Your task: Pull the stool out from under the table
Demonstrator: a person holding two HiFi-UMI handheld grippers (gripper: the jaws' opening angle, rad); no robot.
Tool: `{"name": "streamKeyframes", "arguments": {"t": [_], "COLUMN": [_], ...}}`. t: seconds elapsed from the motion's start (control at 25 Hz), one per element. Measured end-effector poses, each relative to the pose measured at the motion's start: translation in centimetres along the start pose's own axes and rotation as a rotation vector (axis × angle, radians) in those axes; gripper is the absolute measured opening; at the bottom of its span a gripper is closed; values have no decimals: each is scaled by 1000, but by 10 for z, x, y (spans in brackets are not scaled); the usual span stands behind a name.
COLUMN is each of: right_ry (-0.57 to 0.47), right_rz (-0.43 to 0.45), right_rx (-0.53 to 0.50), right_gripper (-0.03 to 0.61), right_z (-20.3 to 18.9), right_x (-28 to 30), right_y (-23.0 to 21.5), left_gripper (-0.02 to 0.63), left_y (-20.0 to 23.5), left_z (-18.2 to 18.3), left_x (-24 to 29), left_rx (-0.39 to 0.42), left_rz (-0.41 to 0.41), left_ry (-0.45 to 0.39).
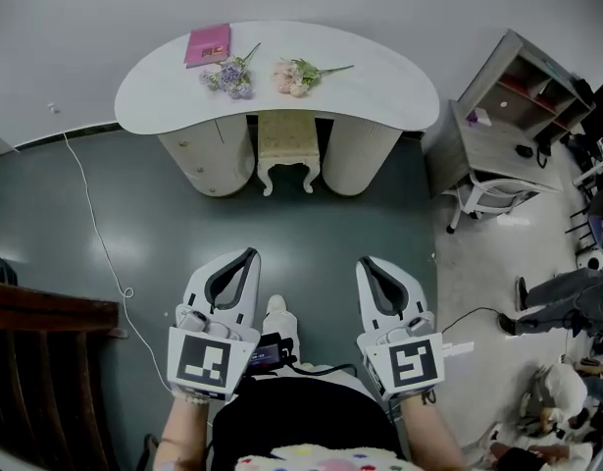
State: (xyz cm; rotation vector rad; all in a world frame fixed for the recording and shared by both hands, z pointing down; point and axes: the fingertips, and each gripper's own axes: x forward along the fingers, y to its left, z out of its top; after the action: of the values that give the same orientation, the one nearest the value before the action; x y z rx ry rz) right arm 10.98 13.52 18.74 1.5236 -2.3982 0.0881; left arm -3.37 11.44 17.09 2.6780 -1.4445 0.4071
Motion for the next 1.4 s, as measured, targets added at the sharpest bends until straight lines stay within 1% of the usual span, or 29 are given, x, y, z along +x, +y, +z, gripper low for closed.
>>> {"name": "streamKeyframes", "arguments": {"t": [0.36, 0.48, 0.6, 0.76, 0.92, 1.2, 1.4], "right_ry": [16, 15, 20, 39, 18, 21, 23], "right_rz": [-18, -16, -23, -31, -28, 45, 58], "right_rx": [21, 27, 16, 5, 24, -20, -30], "right_gripper": [37, 37, 37, 37, 37, 37, 37], "right_z": [25, 30, 31, 30, 38, 41, 41], "right_x": [87, 107, 120, 129, 138, 154, 165], "right_y": [-20, -20, -24, -29, -31, -35, -48], "left_gripper": [17, 17, 17, 17, 17, 17, 17], "left_y": [64, 80, 91, 102, 105, 106, 110], "left_z": [18, 20, 21, 21, 22, 28, 25], "left_x": [65, 79, 89, 99, 107, 116, 120], "left_rx": [14, 4, 13, -6, -15, -17, -35], "left_rz": [-50, -67, -73, -68, -62, -45, -7], "left_ry": [-3, -8, -8, -1, 1, -7, 10]}}
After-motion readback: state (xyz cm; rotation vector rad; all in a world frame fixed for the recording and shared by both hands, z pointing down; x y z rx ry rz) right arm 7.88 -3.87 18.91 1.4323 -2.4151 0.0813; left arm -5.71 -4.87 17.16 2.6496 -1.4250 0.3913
